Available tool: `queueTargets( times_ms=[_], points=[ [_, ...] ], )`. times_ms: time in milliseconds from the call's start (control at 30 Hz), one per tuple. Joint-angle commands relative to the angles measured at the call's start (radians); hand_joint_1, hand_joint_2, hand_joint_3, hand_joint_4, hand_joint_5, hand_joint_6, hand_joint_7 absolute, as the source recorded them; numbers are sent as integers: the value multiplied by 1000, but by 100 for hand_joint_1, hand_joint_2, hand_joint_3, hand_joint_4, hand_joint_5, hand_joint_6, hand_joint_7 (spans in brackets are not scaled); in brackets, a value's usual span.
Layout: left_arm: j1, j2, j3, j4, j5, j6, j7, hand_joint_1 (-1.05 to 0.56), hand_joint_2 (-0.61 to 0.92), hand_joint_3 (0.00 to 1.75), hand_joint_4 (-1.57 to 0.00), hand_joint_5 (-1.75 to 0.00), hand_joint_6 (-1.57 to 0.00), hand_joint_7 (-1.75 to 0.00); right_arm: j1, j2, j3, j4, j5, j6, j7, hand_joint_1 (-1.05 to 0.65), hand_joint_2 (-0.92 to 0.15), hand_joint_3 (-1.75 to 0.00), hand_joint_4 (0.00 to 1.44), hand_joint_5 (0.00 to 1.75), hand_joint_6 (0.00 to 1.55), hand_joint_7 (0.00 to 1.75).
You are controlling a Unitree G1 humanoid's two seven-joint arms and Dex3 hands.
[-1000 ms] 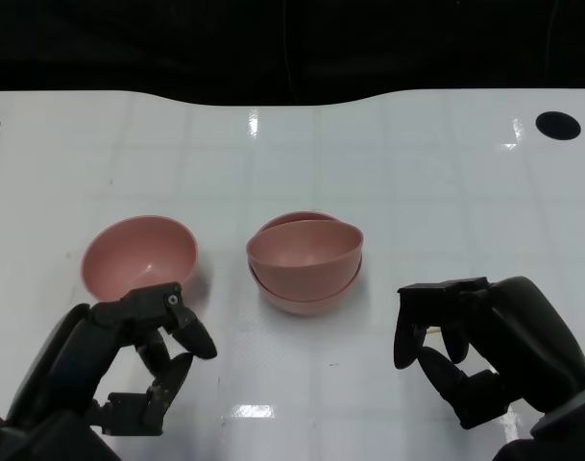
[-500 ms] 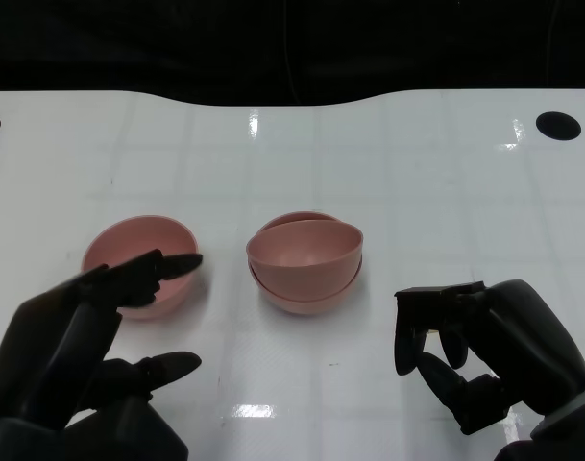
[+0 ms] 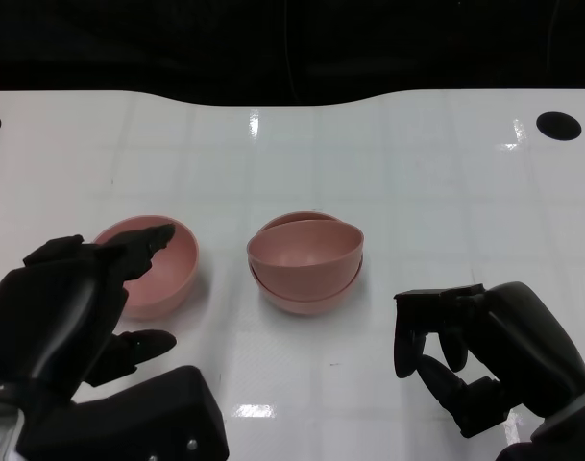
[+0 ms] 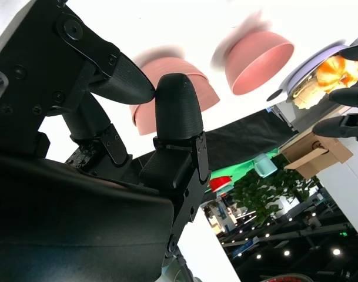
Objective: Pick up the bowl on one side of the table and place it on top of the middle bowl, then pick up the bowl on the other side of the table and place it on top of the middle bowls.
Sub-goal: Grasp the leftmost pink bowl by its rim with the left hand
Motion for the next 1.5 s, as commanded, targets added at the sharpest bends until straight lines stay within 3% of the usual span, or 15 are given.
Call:
queueTargets(
  times_ms=[33,233,433,867,1000,1033,1100,1133,1200,1333,1500],
  points=[
    [-56,24,-33,55,69,58,-69,-51,92,0,-35,-41,-43,-1,4,-5,-15,-11,18,6,10,-11,-9,-165,100,175,84,154],
    [-72,23,-46,62,95,83,-89,-52,92,0,-37,-36,-42,0,4,-4,-17,-11,19,6,14,-11,-9,-164,99,175,84,154],
    [-230,38,-130,347,163,107,-78,-51,90,0,-46,-27,-46,-1,9,-5,-18,-12,10,1,8,-11,-9,-164,99,175,84,154],
    [-418,-17,-238,707,125,171,-20,-51,92,4,-55,-15,-49,-1,15,0,-20,-19,5,5,10,-11,-10,-164,99,175,85,152],
    [-449,-21,-259,788,97,164,21,-48,92,8,-68,-19,-57,-4,13,-1,-21,-15,2,-2,5,-11,-9,-164,99,175,85,152],
    [-452,-17,-260,806,86,150,39,-43,92,9,-74,-46,-68,-4,13,2,-19,-16,0,0,5,-11,-9,-165,100,175,85,152],
    [-456,-10,-261,833,60,115,75,-35,92,9,-71,-108,-87,-5,14,5,-17,-20,-1,7,8,-12,-9,-165,100,175,85,151],
    [-455,-5,-261,834,50,100,90,-33,92,8,-70,-125,-93,-5,15,6,-16,-22,-3,8,8,-12,-9,-165,100,175,86,151],
    [-450,2,-263,826,41,82,110,-34,92,5,-77,-138,-107,-7,15,8,-16,-24,-7,7,6,-12,-8,-165,100,175,86,151],
    [-453,19,-280,829,49,62,158,-34,92,4,-75,-170,-115,-6,13,11,-15,-16,-13,2,-1,-12,-8,-166,100,175,86,150],
    [-453,40,-309,791,77,78,159,-31,92,25,-77,-175,-110,-2,15,5,-21,-3,-14,-20,-15,-13,-7,-167,101,175,87,150]
  ],
)
